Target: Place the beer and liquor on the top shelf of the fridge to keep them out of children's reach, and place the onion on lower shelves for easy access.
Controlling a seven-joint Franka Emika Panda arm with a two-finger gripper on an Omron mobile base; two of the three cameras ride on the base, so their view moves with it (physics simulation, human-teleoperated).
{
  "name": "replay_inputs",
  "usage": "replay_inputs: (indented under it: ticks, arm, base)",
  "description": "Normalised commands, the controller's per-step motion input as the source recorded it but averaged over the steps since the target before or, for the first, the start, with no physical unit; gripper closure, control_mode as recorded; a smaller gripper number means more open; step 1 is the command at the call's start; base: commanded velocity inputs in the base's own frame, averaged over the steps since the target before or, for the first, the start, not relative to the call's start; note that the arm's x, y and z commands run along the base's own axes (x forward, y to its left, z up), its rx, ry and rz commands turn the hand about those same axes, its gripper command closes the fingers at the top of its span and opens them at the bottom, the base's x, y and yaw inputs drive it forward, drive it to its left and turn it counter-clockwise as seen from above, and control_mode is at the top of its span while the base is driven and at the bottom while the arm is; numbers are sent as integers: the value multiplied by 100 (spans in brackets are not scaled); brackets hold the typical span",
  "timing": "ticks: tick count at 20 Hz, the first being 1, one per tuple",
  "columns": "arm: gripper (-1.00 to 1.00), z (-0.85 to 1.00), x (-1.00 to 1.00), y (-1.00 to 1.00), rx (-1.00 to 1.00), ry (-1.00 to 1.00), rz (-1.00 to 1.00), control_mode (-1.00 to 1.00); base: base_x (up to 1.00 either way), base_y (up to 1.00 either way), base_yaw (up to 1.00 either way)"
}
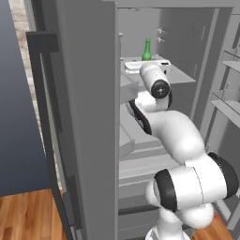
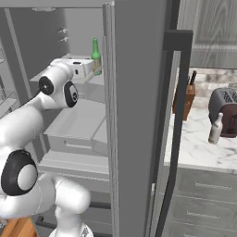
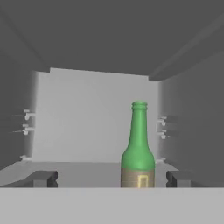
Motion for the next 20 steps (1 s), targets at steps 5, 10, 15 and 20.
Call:
replay_inputs:
  ticks: [5, 10, 15, 20]
  arm:
    - [-100, 0, -99, -7, 0, 10, 13, -100]
    - [-100, 10, -93, -11, 0, 15, 14, -100]
    - [-100, 12, -90, 0, -3, 21, 12, -100]
    - [-100, 1, -85, 0, -10, 32, 11, -100]
  base:
    - [0, 0, 0]
    - [0, 0, 0]
    - [0, 0, 0]
    - [0, 0, 0]
